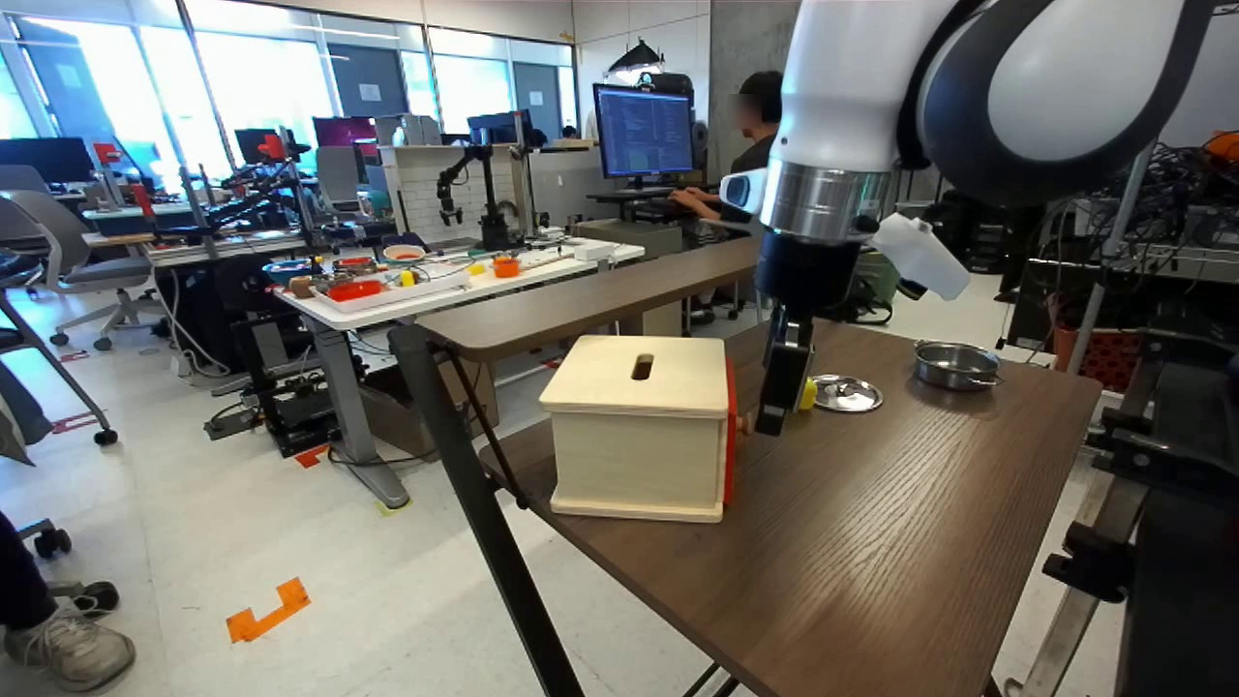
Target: Open the drawer on the desk
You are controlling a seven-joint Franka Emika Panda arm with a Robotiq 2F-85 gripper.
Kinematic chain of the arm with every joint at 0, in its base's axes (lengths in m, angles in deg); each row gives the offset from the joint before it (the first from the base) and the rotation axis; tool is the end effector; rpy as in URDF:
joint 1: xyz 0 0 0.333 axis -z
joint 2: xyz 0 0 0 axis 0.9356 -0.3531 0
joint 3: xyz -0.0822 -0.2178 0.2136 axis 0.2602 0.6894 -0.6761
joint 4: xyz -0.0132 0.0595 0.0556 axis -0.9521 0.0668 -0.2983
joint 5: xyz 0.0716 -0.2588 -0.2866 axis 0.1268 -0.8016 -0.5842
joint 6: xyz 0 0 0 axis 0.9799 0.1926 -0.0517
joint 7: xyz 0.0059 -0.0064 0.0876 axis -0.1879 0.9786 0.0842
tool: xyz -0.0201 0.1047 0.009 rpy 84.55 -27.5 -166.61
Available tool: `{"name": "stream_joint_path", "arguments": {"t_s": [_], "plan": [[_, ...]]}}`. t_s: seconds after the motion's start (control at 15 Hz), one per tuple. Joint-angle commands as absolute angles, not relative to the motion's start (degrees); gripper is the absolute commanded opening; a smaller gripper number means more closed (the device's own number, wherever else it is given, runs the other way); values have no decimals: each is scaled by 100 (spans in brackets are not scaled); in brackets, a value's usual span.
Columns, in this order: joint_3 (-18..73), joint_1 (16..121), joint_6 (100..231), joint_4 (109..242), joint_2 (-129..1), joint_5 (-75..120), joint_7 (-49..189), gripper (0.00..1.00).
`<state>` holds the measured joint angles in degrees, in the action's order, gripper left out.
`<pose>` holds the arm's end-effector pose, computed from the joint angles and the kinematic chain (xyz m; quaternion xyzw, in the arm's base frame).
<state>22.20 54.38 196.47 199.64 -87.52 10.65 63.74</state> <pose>0.5657 0.1844 0.1082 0.9589 0.2714 0.0794 0.0217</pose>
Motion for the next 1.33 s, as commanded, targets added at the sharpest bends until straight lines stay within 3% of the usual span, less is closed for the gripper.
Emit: {"name": "stream_joint_path", "arguments": {"t_s": [0.0,1.2,1.27], "plan": [[2129,5487,19751,20211,-8440,1192,6363,100],[2032,5402,19589,19907,-8879,1232,6394,100],[2031,5396,19585,19874,-8915,1236,6398,97]]}}
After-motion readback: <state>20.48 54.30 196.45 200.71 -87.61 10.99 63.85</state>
